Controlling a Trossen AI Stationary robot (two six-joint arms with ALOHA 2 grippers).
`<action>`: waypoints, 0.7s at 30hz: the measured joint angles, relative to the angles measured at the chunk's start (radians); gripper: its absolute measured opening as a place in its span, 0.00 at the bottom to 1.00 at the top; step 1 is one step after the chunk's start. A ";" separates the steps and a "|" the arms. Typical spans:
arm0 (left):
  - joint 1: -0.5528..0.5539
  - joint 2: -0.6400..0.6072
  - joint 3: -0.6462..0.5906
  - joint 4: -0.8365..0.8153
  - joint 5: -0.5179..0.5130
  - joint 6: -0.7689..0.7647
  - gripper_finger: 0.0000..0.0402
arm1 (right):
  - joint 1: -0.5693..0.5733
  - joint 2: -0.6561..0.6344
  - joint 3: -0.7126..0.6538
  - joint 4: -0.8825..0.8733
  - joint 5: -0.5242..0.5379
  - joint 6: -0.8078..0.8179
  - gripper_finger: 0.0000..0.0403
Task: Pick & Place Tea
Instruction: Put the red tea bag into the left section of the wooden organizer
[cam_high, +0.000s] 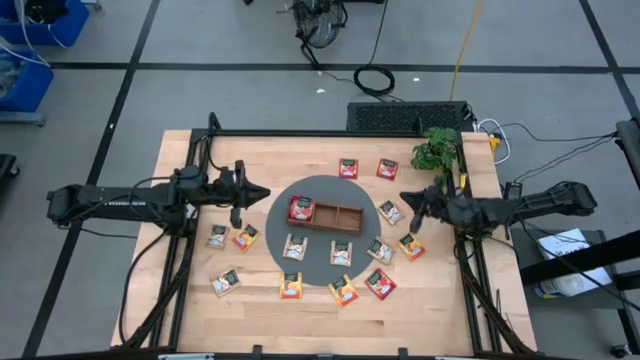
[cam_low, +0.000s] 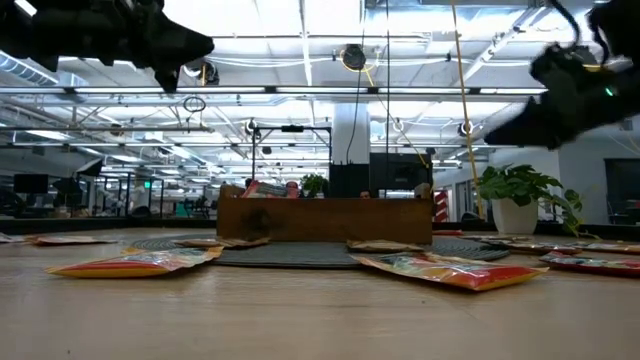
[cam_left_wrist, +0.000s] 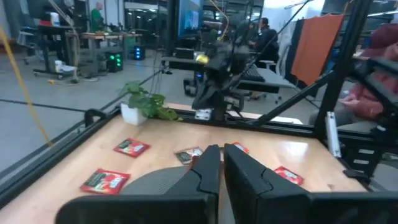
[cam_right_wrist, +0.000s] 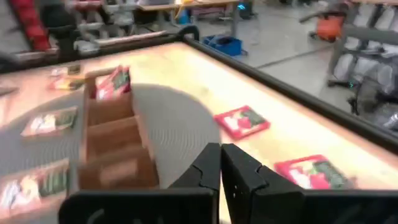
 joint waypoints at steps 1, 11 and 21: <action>0.000 0.000 0.000 0.001 -0.015 0.010 0.08 | -0.018 0.039 0.048 -0.013 0.002 0.008 0.01; 0.001 0.000 0.001 -0.003 -0.106 -0.016 0.08 | -0.314 0.471 0.500 -0.355 -0.126 0.050 0.35; 0.001 0.000 0.001 -0.005 -0.104 -0.098 0.08 | -0.651 0.834 0.792 -0.579 -0.577 0.185 0.57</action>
